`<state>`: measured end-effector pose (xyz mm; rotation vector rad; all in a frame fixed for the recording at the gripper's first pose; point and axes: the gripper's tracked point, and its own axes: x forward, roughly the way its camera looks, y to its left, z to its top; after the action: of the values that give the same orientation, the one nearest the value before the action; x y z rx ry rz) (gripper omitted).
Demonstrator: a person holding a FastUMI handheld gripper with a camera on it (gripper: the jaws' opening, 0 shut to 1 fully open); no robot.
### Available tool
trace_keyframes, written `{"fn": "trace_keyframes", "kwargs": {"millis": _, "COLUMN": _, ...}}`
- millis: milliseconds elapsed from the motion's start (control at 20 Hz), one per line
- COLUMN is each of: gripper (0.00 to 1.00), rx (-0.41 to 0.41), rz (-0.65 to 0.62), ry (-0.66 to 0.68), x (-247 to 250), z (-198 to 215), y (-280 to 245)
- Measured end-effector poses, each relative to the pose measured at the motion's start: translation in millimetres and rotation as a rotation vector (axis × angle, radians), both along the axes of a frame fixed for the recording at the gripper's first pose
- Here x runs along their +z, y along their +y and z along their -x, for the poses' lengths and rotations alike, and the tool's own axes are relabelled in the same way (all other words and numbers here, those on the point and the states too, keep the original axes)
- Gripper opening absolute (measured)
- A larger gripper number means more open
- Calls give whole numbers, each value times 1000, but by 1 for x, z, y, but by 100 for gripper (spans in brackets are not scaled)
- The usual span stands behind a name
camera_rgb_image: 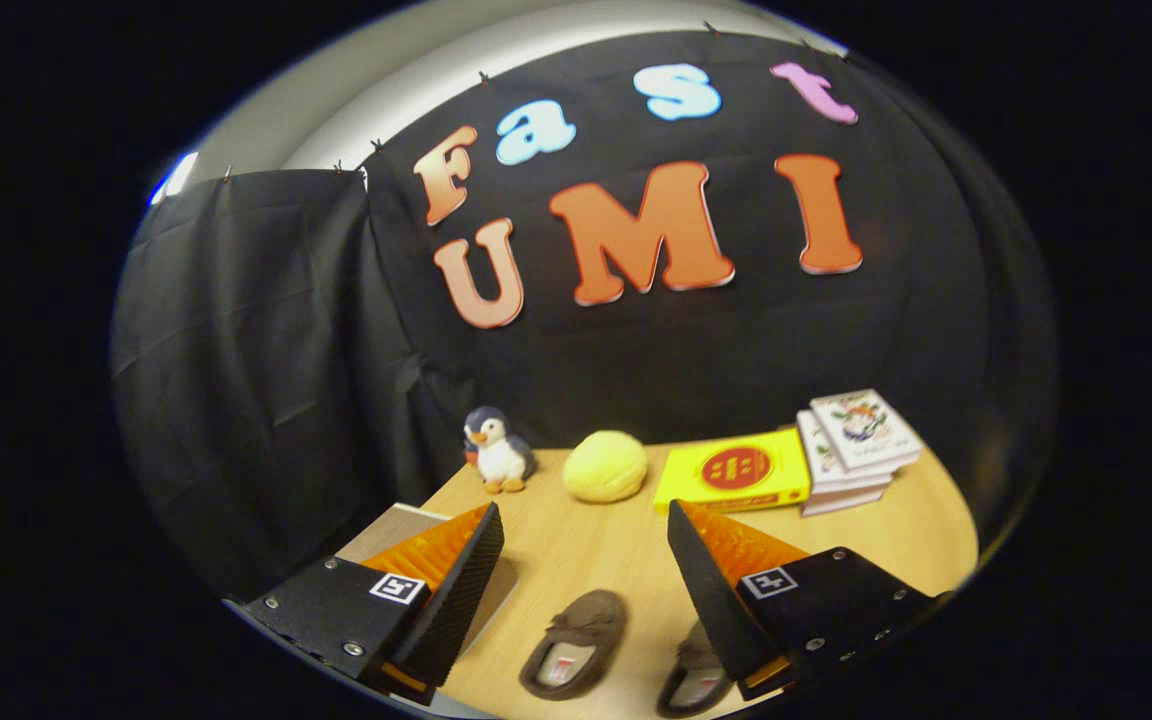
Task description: Open the storage box then place both shoes into the box .Put the left shoe in first, then the right shoe, with the right side of both shoes facing outward in a uniform manner.
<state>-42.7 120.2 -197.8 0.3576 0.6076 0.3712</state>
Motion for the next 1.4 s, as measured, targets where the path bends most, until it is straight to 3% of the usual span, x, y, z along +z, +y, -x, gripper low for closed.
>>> {"fn": "trace_keyframes", "kwargs": {"millis": 350, "gripper": 97, "rx": 153, "rz": -149, "ry": 223, "x": -48, "z": 25, "y": 76}}
{"fn": "trace_keyframes", "kwargs": {"millis": 650, "gripper": 97, "rx": 299, "rz": -367, "ry": 452, "x": -79, "z": 62, "y": 148}}
{"fn": "trace_keyframes", "kwargs": {"millis": 1000, "gripper": 96, "rx": 375, "rz": -543, "ry": 641, "x": -103, "z": 88, "y": 205}}
{"fn": "trace_keyframes", "kwargs": {"millis": 1400, "gripper": 96, "rx": 434, "rz": -612, "ry": 723, "x": -125, "z": 103, "y": 237}}
